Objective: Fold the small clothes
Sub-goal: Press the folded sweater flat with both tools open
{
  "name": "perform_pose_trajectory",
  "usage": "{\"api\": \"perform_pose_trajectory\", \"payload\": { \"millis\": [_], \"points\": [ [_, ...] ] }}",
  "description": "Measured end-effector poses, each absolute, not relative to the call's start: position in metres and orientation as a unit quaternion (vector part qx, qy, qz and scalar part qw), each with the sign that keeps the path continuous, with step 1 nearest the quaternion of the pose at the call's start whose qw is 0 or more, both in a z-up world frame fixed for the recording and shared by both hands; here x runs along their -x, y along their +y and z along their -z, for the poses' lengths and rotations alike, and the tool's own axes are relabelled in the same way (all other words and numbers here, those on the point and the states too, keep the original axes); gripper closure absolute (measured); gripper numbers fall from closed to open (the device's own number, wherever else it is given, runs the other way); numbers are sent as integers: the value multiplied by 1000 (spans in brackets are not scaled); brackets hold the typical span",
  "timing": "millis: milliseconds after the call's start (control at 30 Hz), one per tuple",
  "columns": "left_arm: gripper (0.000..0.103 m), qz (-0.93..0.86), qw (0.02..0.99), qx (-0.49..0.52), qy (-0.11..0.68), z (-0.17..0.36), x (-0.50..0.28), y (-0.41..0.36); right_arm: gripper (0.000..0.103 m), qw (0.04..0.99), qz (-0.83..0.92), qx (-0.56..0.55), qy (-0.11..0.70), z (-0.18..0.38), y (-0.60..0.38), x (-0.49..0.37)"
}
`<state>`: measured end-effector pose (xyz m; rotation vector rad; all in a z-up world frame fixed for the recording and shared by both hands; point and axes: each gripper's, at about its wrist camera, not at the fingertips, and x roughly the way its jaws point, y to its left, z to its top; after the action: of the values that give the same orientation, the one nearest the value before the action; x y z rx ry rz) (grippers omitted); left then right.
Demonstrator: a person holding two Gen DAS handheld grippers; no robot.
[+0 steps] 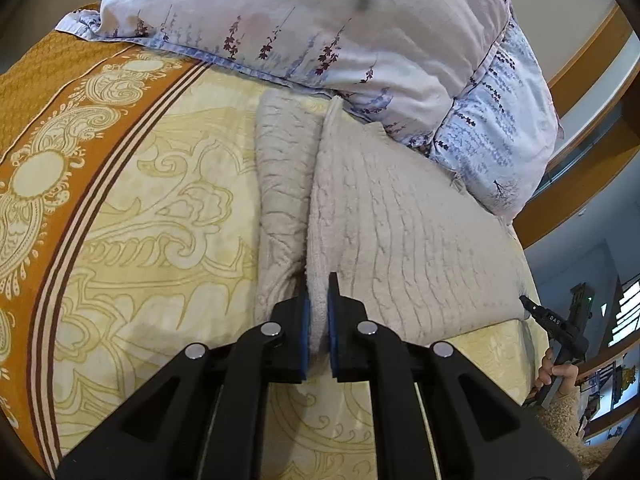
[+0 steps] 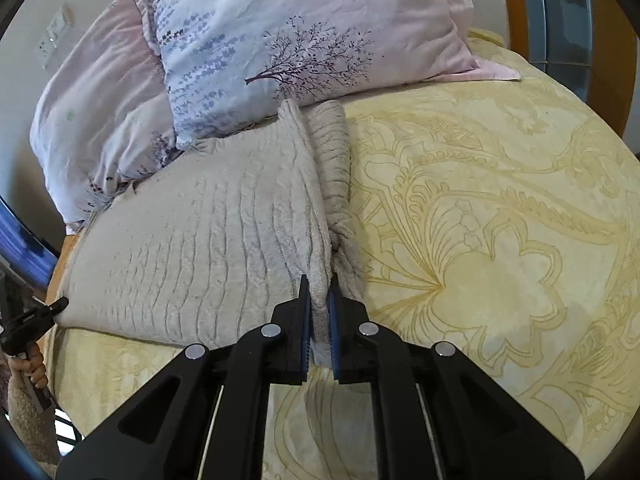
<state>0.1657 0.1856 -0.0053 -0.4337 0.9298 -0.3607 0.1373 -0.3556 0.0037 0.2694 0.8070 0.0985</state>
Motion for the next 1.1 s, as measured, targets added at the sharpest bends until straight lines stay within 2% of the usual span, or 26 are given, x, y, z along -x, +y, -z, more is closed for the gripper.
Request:
{"api": "perform_pose_trajectory", "payload": {
  "millis": [133, 233, 300, 367, 467, 700, 867, 1100],
  "points": [
    [89, 168, 858, 199, 442, 1, -167, 183, 92, 910, -36, -119, 396, -7, -352, -136],
    [72, 163, 866, 195, 431, -10, -167, 184, 82, 916, -26, -118, 382, -18, -349, -132],
    [58, 155, 876, 192, 416, -20, -167, 186, 63, 926, -19, -116, 358, -30, -345, -129],
    [48, 143, 891, 177, 393, -34, -168, 182, 56, 937, -24, -104, 333, -43, -335, -131],
    [40, 163, 895, 167, 380, -47, -174, 165, 55, 940, -44, -85, 327, -52, -315, -147],
    [39, 178, 889, 130, 401, -40, -197, 123, 55, 930, -69, -50, 357, -39, -282, -191],
    [39, 150, 879, 148, 429, -19, -209, 129, 53, 911, -42, -56, 407, -16, -291, -206],
    [40, 157, 876, 164, 426, -17, -206, 138, 50, 911, -31, -61, 406, -17, -292, -196]
  ]
}}
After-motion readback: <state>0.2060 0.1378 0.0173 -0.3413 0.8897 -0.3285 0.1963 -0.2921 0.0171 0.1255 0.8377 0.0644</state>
